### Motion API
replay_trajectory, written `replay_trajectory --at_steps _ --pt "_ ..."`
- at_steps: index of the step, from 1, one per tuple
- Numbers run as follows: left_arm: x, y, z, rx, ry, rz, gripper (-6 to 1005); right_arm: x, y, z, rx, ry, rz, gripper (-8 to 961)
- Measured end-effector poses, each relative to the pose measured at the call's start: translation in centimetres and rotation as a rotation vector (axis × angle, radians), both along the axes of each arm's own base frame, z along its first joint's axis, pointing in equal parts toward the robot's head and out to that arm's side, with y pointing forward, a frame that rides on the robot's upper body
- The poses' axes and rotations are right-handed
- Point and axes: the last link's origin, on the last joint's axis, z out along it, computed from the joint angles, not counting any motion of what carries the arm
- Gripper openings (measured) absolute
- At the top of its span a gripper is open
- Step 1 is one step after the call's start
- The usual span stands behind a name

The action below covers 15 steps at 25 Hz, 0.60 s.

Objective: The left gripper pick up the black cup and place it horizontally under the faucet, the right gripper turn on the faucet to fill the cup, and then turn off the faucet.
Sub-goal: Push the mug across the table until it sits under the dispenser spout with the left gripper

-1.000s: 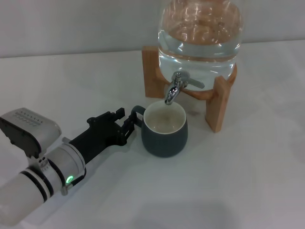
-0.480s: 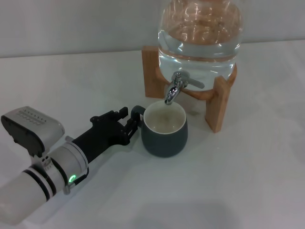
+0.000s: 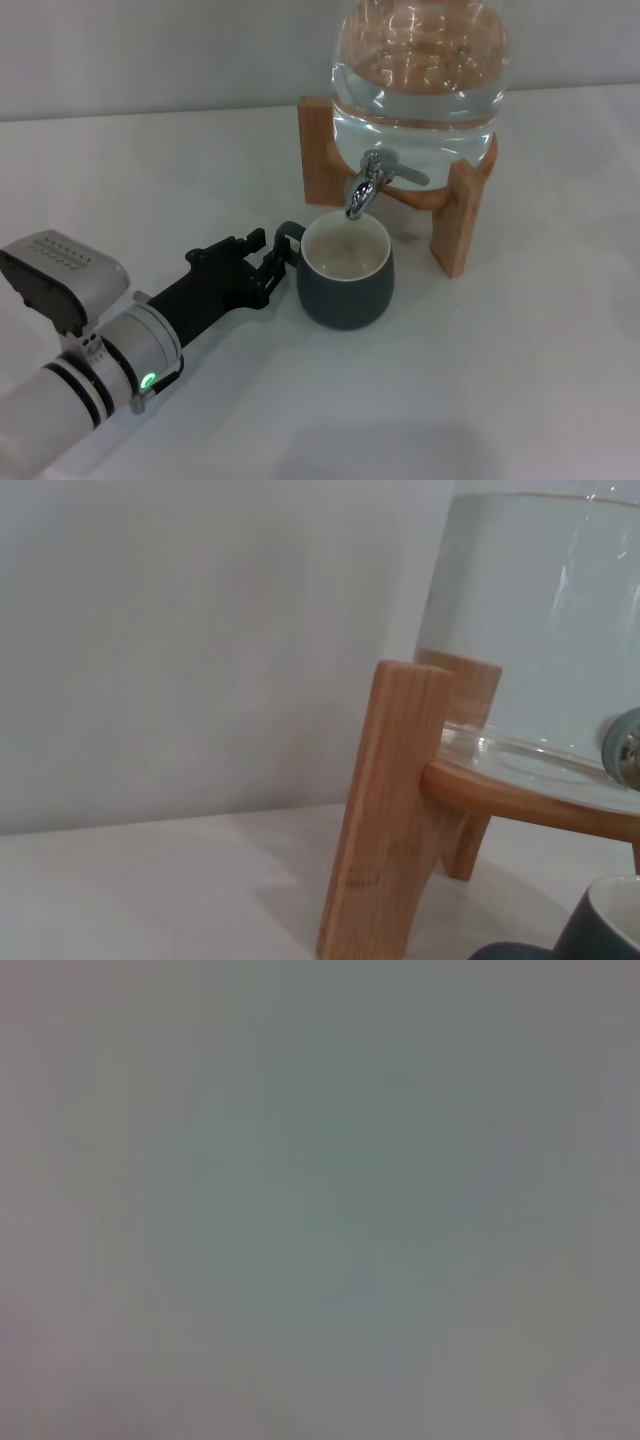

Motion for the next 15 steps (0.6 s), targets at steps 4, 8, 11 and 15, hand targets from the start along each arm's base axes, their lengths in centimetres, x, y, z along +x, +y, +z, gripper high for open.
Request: replay_trajectory --at_steps 4,8,11,15 --pt "-0.1 0.0 0.1 0.002 -0.002 0.001 358 0.1 -0.1 0.3 0.011 0.000 -0.005 846" --pt "-0.3 -0.2 0.2 0.003 -0.002 0.007 359 0.2 -0.1 0.4 0.012 0.000 -0.006 846" --pt "-0.7 -0.4 0.5 0.015 -0.014 0.011 360 0.2 -0.2 0.4 0.013 -0.002 -0.008 846" --pt "-1.1 -0.7 0.8 0.023 -0.024 0.019 361 0.3 -0.4 0.5 0.012 -0.001 -0.012 846"
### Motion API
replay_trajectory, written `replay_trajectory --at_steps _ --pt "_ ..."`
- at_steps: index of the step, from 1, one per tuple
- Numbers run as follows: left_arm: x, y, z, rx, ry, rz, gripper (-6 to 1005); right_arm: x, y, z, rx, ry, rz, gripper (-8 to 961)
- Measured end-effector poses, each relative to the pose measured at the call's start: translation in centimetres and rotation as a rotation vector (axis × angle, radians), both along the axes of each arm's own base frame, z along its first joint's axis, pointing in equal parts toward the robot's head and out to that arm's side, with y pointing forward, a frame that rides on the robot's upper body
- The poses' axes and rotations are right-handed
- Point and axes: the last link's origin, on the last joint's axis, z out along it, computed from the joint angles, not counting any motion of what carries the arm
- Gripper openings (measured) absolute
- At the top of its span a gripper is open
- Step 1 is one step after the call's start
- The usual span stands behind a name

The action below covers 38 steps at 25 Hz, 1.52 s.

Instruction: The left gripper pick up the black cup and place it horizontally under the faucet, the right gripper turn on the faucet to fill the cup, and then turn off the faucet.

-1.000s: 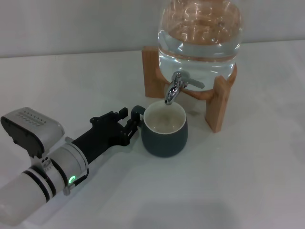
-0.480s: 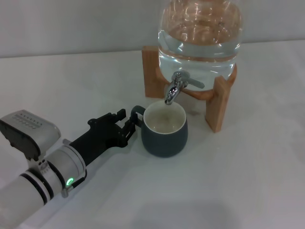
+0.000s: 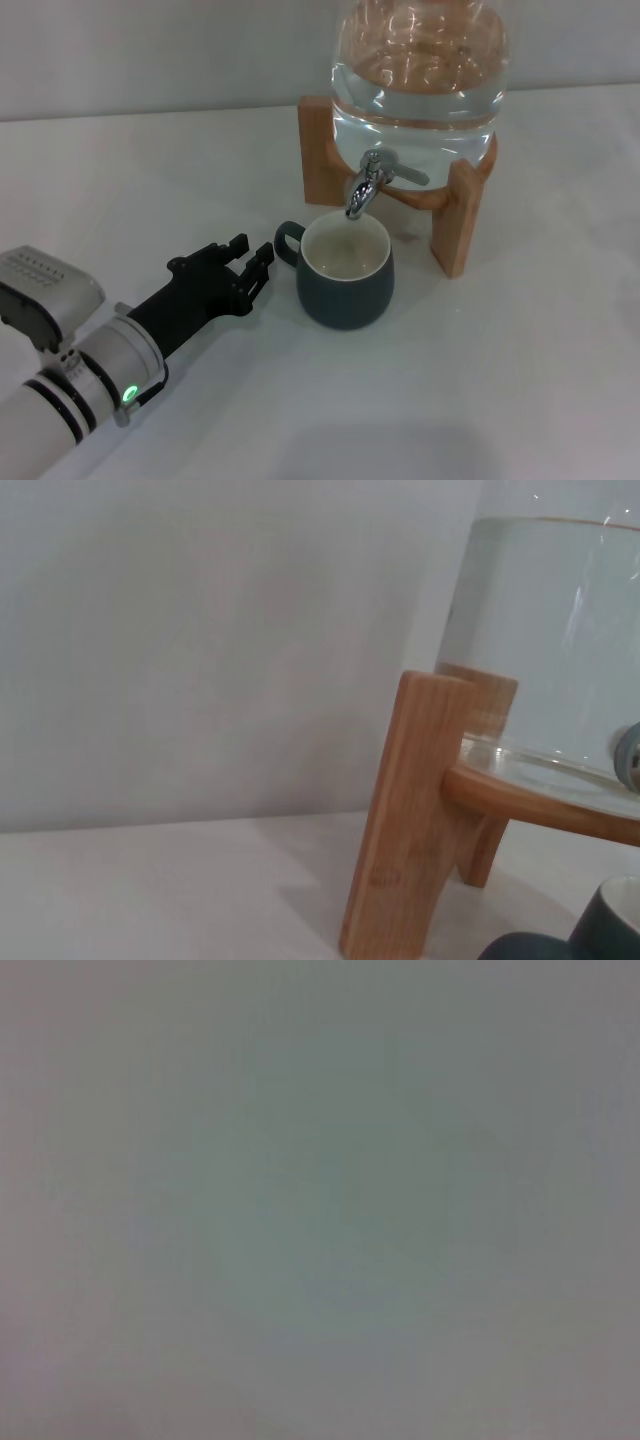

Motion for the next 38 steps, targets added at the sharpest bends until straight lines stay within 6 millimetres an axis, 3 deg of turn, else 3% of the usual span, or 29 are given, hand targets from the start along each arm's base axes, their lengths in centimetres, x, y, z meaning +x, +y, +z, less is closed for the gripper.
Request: replay_trajectory --at_steps 13,21,26,34,38 --pt "-1.6 -0.8 0.4 0.011 0.006 0.047 364 0.2 -0.3 0.0 -0.001 0.001 -0.008 846" --pt "-2.0 -1.5 2.8 0.062 -0.087 -0.010 367 0.6 -0.6 -0.1 -0.005 0.012 -0.018 846" --pt "-1.7 -2.5 6.1 0.135 -0.214 -0.125 368 0.8 -0.8 -0.1 -0.004 0.011 -0.029 846" --pt "-2.5 -6.7 15.2 0.384 -0.477 -0.317 370 1.2 -1.0 -0.3 -0.037 0.006 -0.043 846" --pt "-3.1 -8.0 16.8 0.441 -0.508 -0.331 371 0.6 -1.1 -1.6 -0.161 -0.017 -0.003 846"
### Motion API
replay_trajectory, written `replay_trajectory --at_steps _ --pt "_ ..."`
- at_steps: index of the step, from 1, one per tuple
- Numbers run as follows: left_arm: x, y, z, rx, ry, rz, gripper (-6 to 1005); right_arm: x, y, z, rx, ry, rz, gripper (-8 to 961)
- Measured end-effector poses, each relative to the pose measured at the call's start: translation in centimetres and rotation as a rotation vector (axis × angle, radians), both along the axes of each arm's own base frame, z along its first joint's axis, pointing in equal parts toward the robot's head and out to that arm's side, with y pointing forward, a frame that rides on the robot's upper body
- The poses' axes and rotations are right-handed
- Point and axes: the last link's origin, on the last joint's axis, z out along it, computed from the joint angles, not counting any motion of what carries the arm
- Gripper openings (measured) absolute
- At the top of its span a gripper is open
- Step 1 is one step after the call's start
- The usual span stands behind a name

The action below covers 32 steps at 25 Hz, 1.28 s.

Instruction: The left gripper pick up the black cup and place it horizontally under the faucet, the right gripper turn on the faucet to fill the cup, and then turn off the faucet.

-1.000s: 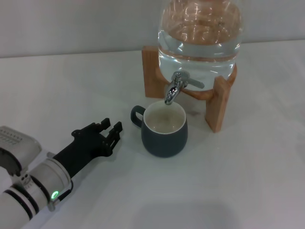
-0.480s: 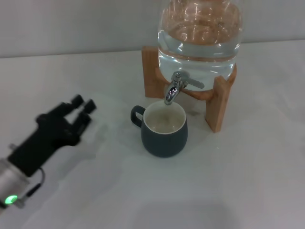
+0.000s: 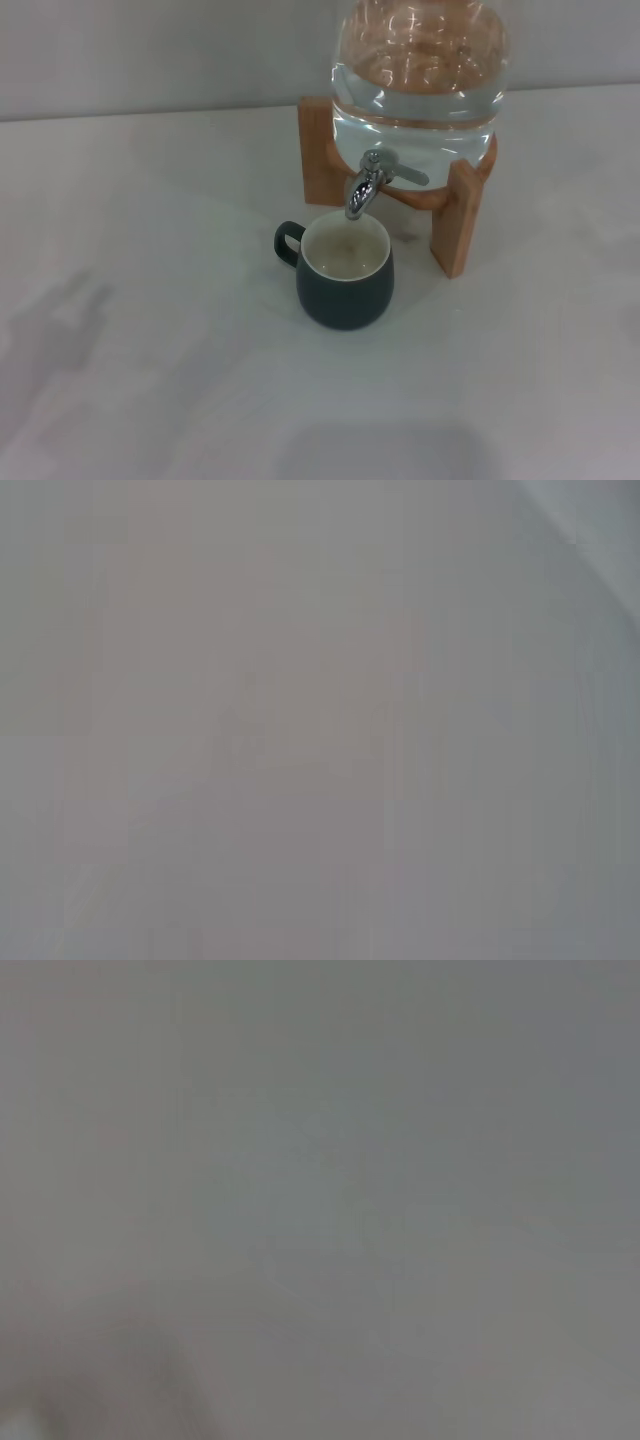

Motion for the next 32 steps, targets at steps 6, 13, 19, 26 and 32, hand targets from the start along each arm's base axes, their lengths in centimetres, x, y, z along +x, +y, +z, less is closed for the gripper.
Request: replay_trajectory --at_steps 6,13,19,26,32 --pt "0.0 0.4 0.2 0.006 0.011 0.001 373 -3.7 0.1 -3.3 -0.227 0.015 0.219 846" --pt "-0.1 1.5 0.2 -0.008 0.035 0.025 375 -8.4 1.3 -8.3 -0.436 0.065 0.411 844" --pt "-0.4 1.6 0.7 -0.006 0.050 0.039 376 -11.3 2.5 -10.8 -0.531 0.074 0.513 842" --pt "-0.7 1.5 1.0 -0.003 0.054 0.056 378 -13.0 3.1 -11.2 -0.522 0.103 0.585 841" --pt "-0.6 1.6 0.9 -0.002 0.054 0.052 380 -14.0 3.8 -12.0 -0.534 0.095 0.608 840"
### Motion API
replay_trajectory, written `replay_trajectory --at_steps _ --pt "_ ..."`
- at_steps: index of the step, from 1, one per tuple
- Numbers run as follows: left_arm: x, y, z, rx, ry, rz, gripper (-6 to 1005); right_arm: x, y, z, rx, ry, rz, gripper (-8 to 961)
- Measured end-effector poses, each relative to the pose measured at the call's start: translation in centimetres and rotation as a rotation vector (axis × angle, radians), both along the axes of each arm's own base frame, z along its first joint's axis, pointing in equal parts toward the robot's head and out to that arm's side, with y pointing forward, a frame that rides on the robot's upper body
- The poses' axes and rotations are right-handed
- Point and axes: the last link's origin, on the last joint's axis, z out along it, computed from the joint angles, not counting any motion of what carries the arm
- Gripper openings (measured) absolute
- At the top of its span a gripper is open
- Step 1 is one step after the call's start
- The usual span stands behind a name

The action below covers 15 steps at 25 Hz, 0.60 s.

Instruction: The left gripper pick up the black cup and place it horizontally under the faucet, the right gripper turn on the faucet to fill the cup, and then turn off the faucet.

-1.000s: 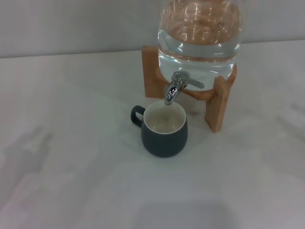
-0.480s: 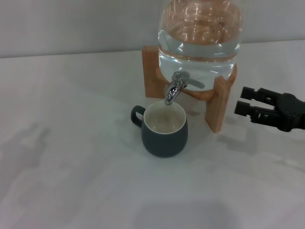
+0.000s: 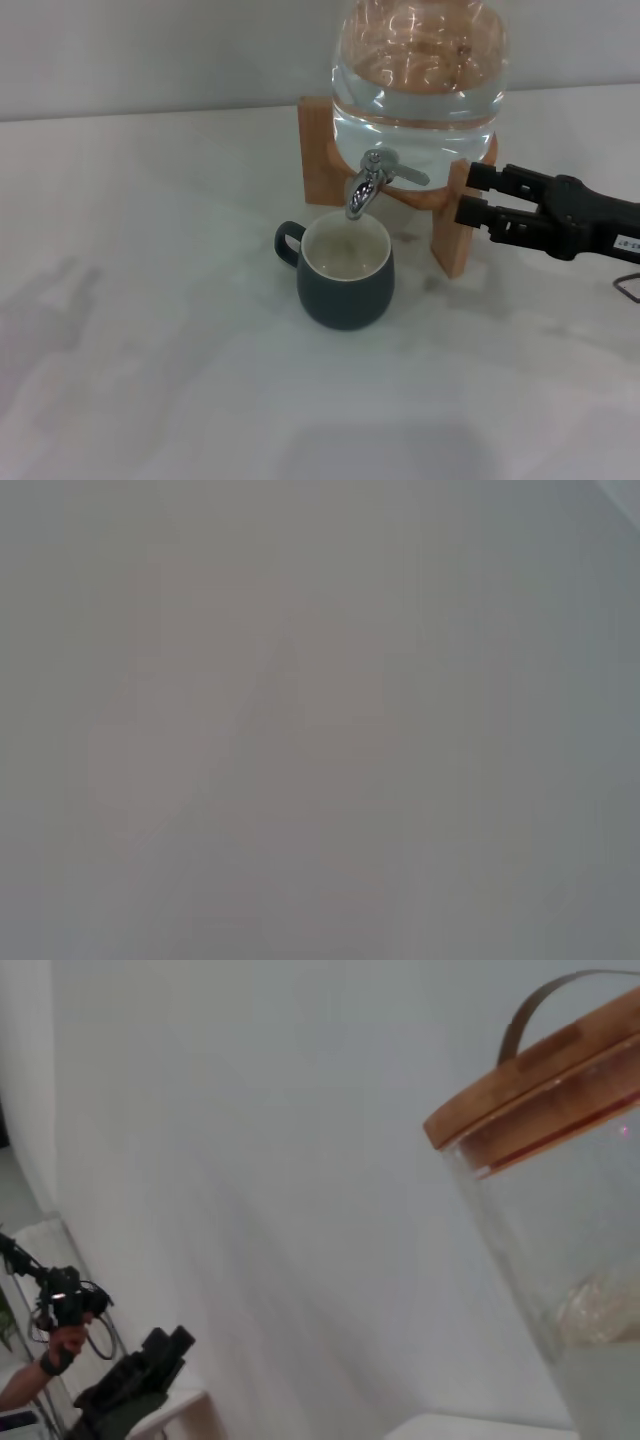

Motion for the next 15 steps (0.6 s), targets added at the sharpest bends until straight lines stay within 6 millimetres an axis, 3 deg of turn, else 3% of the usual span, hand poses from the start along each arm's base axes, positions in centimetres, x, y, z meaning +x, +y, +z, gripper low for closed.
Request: replay_trajectory --at_steps 15 --pt "-0.2 -0.4 -0.2 -0.002 -0.008 0.010 384 -0.2 1.6 -2.4 -0.013 -0.097 -0.052 839"
